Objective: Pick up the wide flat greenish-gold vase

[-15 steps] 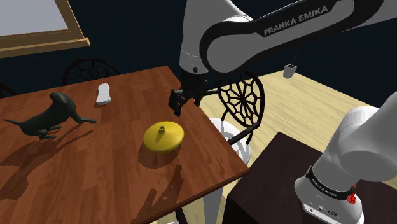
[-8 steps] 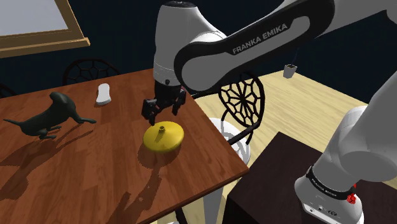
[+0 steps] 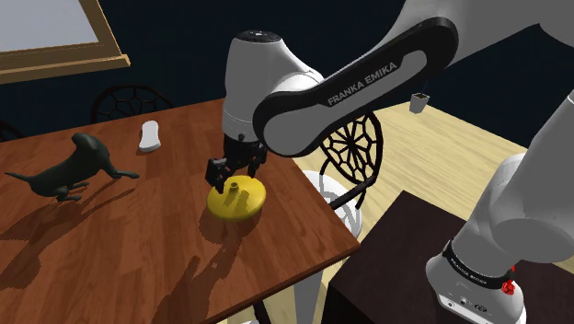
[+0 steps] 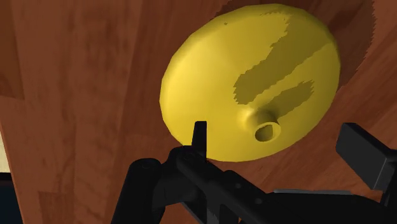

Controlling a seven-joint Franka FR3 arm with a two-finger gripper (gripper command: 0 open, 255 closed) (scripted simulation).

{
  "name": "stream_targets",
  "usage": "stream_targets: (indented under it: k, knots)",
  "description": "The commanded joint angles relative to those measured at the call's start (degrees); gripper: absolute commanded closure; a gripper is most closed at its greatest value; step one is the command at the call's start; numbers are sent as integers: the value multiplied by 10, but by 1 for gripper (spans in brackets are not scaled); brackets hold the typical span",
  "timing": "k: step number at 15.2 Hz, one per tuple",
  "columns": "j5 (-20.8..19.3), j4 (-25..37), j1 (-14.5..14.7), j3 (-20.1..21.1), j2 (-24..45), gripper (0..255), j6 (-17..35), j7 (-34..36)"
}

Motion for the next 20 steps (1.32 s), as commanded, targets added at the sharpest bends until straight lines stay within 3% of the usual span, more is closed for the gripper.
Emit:
stream_targets:
  k: [1,2,11,20]
  knots:
    - [-1,-3,0,0,1,0,5,1]
    - [-1,-4,0,0,0,255,5,1]
    - [-1,-3,0,0,1,255,5,1]
    - [16,40,-1,-3,-26,255,-63,-11]
